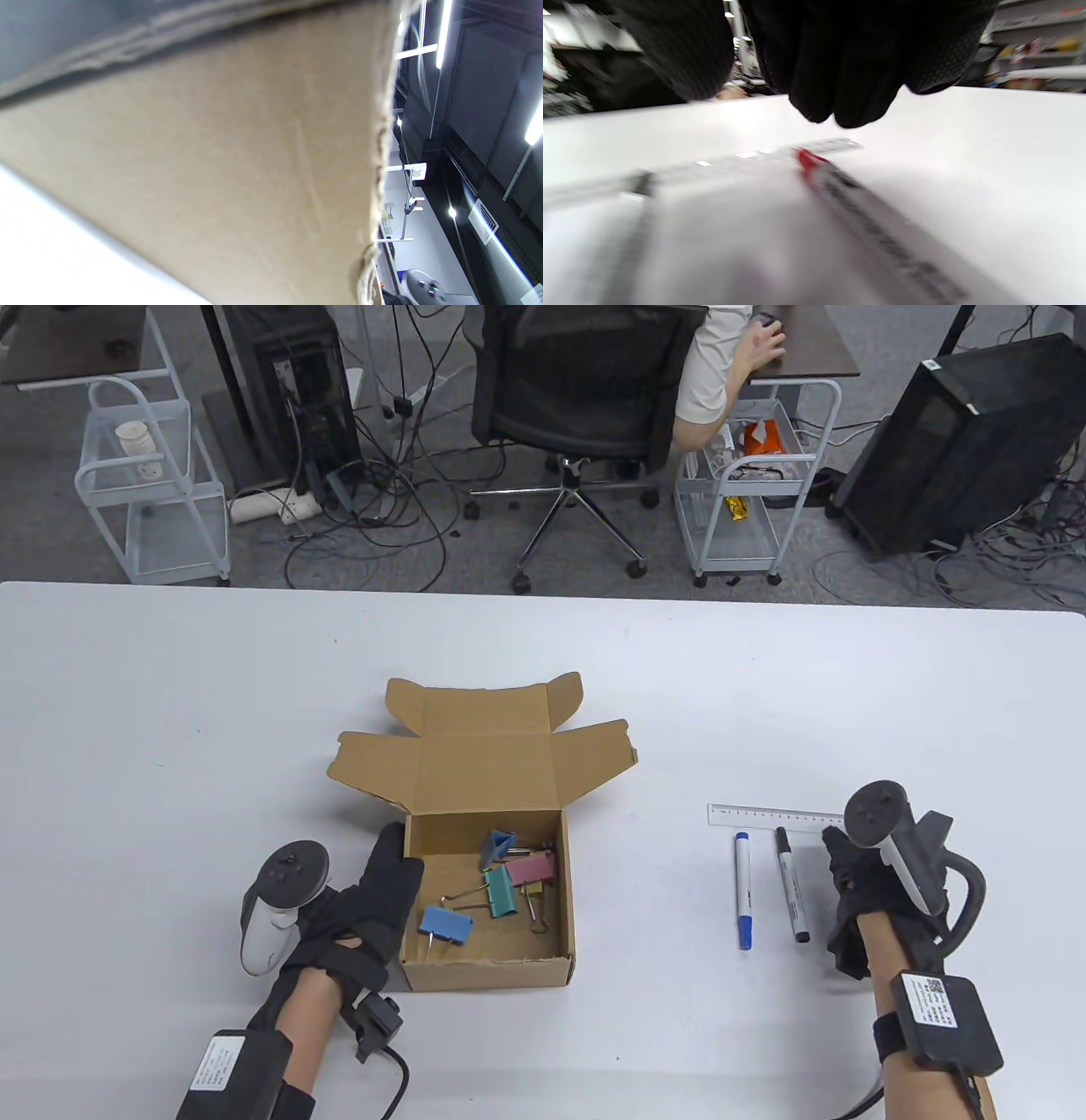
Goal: Open four flaps of mailer box and unpack office supplies
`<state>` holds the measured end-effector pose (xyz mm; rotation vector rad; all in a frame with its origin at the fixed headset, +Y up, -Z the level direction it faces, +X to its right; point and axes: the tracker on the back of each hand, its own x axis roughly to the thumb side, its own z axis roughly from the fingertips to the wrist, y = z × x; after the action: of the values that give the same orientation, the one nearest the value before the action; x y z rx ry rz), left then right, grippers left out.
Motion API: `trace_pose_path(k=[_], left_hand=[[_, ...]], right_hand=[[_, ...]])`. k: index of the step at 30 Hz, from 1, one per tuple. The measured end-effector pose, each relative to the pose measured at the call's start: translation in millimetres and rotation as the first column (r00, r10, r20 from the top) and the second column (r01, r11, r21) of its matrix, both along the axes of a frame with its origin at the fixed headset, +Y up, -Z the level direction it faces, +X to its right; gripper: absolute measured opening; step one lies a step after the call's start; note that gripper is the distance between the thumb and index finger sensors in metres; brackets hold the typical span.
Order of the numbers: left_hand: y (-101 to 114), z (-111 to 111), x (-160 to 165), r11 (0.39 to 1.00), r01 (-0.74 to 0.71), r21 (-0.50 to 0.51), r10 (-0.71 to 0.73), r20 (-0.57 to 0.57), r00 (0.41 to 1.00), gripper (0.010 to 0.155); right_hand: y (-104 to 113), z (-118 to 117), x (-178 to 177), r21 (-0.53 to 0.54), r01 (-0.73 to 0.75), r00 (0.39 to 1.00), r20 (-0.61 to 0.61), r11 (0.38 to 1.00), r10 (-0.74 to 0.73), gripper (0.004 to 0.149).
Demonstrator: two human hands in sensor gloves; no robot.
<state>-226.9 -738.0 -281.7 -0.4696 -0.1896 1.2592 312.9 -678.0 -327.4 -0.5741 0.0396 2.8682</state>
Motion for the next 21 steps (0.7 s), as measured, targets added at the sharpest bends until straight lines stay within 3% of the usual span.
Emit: trace_pose_path(k=[4, 9, 11, 16, 21], left_hand=[[0.0, -0.2, 0.1, 1.0, -0.003, -0.002, 0.003, 0.004, 1.0, 0.083], [-0.1, -0.4, 0.4, 1.0, -0.008, -0.003, 0.008, 0.007, 1.0, 0.083], [-0.5, -0.6, 0.6, 1.0, -0.014, -0.004, 0.014, 0.009, 1.0, 0.083], [-2.0, -0.4, 0.7, 0.999, -0.045, -0.012, 0.045, 0.008, 0.999, 0.083], [-3.5, -1.5, 3.1, 0.997, -0.078, -0.014, 0.078, 0.015, 0.997, 0.083]], right_hand=[[14.4, 15.2, -22.7, 0.01, 0.235, 0.962, -0.146, 0.972, -0.231, 0.064], [27.4, 40.5, -66.3, -0.037, 0.436, 0.853, -0.3, 0.899, -0.426, 0.075], [28.1, 52.0, -91.3, -0.083, 0.539, 0.771, -0.353, 0.838, -0.53, 0.081], [21.9, 69.3, -137.9, -0.151, 0.707, 0.61, -0.365, 0.691, -0.704, 0.085], [7.8, 70.7, -175.1, -0.205, 0.778, 0.52, -0.32, 0.593, -0.792, 0.084]])
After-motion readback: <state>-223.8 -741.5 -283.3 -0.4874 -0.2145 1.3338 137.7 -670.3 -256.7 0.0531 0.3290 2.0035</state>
